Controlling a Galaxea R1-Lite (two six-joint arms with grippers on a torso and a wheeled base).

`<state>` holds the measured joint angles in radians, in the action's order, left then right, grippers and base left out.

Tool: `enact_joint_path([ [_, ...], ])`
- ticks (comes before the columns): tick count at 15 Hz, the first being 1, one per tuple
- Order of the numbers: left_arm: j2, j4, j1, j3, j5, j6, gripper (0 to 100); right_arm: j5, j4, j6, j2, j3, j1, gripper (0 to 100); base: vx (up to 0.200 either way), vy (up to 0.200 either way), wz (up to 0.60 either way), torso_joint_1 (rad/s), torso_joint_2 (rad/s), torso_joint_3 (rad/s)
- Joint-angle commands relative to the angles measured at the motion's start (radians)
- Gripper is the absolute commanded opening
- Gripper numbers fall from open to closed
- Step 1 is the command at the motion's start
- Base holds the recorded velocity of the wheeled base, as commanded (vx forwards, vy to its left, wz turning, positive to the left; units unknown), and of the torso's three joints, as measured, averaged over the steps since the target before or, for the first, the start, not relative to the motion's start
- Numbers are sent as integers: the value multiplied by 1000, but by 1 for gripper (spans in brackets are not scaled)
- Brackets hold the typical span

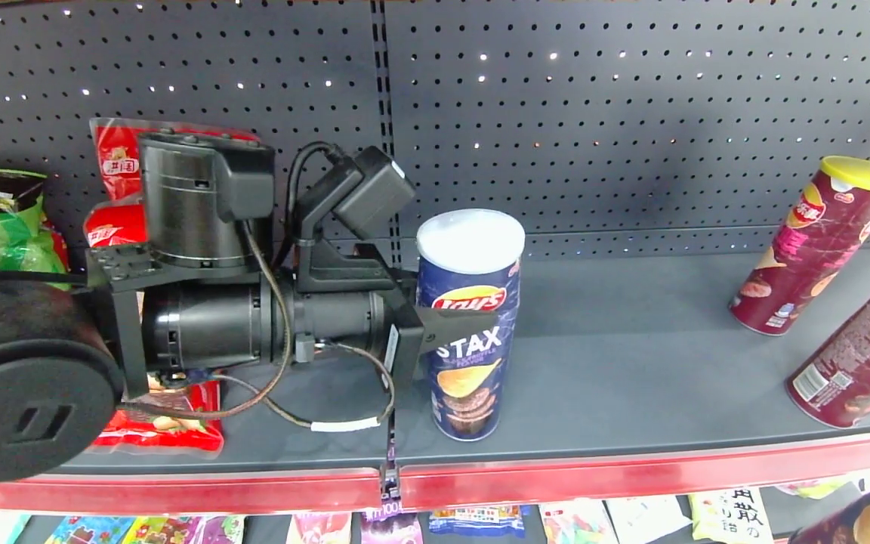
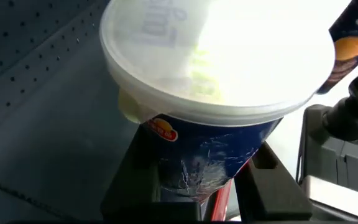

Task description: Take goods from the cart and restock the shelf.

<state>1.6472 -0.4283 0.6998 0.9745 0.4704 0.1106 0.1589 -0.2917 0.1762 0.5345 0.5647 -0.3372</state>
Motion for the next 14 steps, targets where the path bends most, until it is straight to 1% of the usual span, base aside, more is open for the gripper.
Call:
enact_joint_path([
  [1, 11, -4, 4, -11, -1, 1, 0, 1, -1, 0, -1, 0, 0, 0, 0, 0, 0, 0, 0, 0],
  [4, 2, -6, 10, -25, -4, 4, 0, 1, -1, 0, 2, 0, 0, 0, 0, 0, 0, 0, 0, 0],
  [6, -1, -6, 17, -36, -23, 4, 0, 1, -1, 0, 2, 0, 0, 0, 0, 0, 0, 0, 0, 0],
  [8, -4, -6, 21, -46, -26, 4, 0, -1, -1, 0, 2, 0, 0, 0, 0, 0, 0, 0, 0, 0],
  [10, -15, -6, 38, -53, -38, 3, 0, -1, -1, 0, 2, 0, 0, 0, 0, 0, 0, 0, 0, 0],
  [14, -18, -6, 38, -56, -41, 4, 0, -1, -1, 0, 2, 0, 0, 0, 0, 0, 0, 0, 0, 0],
])
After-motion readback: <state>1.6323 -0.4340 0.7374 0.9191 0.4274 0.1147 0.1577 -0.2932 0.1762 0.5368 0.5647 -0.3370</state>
